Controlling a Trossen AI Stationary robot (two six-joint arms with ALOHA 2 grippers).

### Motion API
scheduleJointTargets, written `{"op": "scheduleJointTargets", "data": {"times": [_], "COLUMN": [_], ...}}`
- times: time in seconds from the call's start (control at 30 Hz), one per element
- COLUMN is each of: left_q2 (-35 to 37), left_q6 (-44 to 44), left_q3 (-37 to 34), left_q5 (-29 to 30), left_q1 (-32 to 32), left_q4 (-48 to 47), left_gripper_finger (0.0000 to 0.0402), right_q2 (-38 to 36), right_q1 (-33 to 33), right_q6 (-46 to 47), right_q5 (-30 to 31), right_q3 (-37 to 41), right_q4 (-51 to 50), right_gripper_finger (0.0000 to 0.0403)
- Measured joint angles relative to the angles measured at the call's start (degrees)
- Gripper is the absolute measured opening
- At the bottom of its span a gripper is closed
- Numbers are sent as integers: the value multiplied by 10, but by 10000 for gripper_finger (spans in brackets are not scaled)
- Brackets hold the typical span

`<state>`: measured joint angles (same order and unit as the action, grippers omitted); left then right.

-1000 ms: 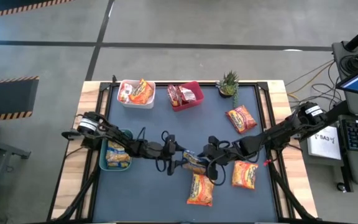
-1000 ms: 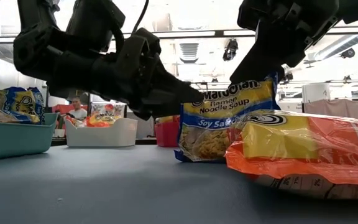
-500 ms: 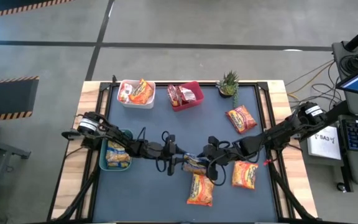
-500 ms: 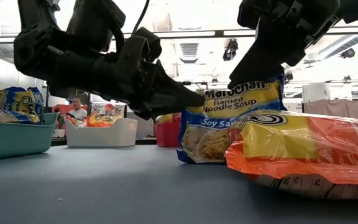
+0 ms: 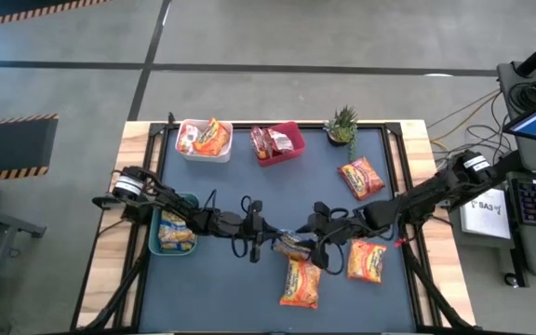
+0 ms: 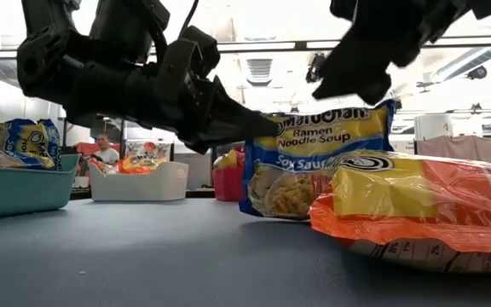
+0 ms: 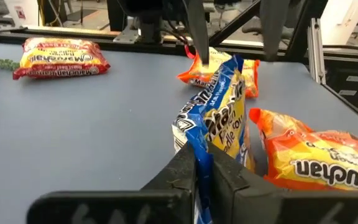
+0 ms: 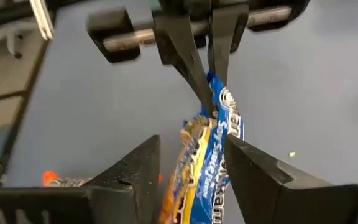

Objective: Sort Maruchan noodles
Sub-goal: Put the blue noodle pack into the green bin

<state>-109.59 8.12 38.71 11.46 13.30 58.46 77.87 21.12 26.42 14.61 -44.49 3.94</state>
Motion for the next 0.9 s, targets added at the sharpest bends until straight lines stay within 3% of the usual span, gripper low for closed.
{"op": "scheduleJointTargets", "data": {"times": [0.17, 0.4, 0.6, 0.9], "left_q2": [18, 61, 117, 224], "left_q6": [-4, -21, -49, -66], "left_q3": [-5, -10, -12, -14], "left_q5": [0, 0, 0, 0], "left_q1": [0, 6, 19, 35], "left_q4": [-5, -4, -51, -95], "left_gripper_finger": [1, 0, 0, 0], "right_q2": [-63, -127, -142, -140], "right_q1": [0, 0, -2, -2], "right_q6": [-7, -79, -124, -130], "right_q5": [9, 79, 141, 155], "right_q3": [0, 0, 0, 0], "right_q4": [-40, -56, -54, -54], "right_gripper_finger": [198, 219, 222, 222]}}
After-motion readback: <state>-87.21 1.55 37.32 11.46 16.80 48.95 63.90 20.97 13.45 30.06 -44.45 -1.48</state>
